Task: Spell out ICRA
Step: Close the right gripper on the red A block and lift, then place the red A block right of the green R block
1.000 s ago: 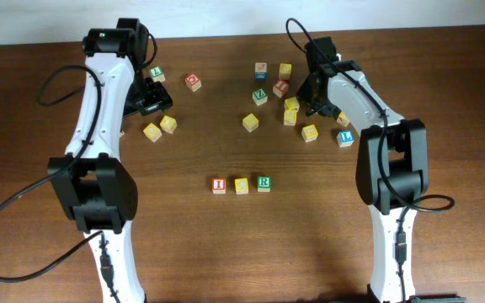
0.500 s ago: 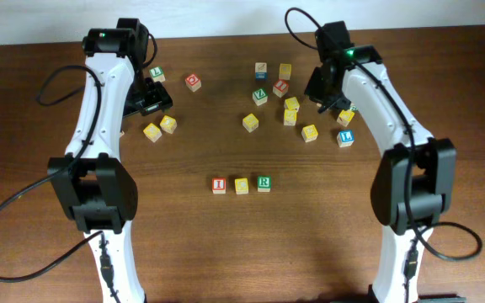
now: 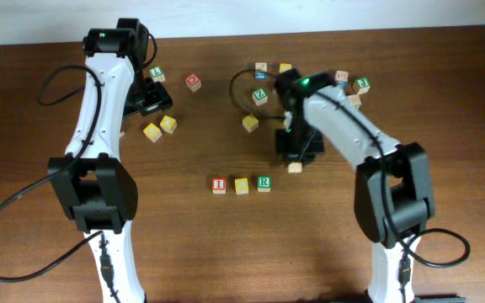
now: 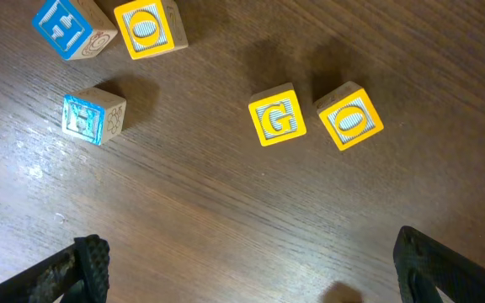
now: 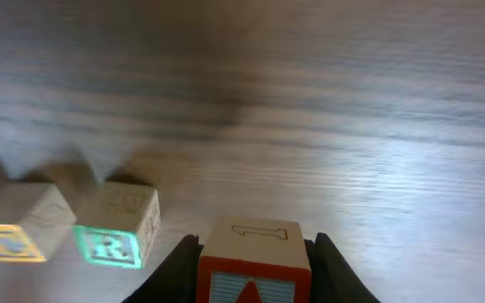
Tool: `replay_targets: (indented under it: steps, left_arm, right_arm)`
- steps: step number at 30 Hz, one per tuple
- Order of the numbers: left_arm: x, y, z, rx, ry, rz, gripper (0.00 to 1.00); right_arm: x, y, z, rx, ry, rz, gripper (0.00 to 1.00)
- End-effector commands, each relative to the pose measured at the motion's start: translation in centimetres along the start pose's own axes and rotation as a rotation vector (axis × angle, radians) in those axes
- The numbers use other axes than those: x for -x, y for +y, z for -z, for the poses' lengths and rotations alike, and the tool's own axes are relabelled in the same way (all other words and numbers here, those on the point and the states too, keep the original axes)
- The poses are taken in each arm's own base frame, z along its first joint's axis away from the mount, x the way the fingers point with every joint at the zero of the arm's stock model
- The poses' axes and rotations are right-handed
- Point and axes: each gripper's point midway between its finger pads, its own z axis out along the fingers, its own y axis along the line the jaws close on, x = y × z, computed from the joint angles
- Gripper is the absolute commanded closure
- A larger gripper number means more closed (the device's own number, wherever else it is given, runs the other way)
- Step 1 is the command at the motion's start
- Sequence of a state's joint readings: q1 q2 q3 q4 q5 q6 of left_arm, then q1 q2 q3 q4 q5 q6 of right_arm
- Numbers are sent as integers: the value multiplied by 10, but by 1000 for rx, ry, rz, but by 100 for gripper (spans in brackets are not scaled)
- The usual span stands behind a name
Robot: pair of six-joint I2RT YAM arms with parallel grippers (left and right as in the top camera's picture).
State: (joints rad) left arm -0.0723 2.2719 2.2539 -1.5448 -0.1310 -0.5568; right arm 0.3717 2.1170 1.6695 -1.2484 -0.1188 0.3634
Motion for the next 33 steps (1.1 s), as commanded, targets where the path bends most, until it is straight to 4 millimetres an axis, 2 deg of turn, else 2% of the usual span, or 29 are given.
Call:
replay_targets:
  steps: [1,4,6,12,17,30,31,33]
  left_arm:
    - [1,4,-1,13,-2,-9,1]
    - [0,4,-1,13,-1,-10,1]
    - [1,4,-1,13,-1,-10,1]
    - [1,4,-1,13,-1,-9,1]
    - [1,4,-1,13,-2,-9,1]
    - [0,4,-1,13,-1,-10,1]
    - [0,4,-1,13,-1,-10,1]
    - [1,4,-1,13,-1,-9,1]
  right_arm:
    - [-14,6,-17,9,19,-14,75]
    - [-13,10,-34,46,6,-8,75]
    - [-13,11,-39,54,3,-7,75]
    - [-11,15,-39,75,-2,-1,66]
    - [-12,19,-31,93,5,36,67]
    - [-15,22,-28,110,23,58,71]
    - [-15,22,-28,110,23,58,69]
    - [-15,22,-28,109,24,58,59]
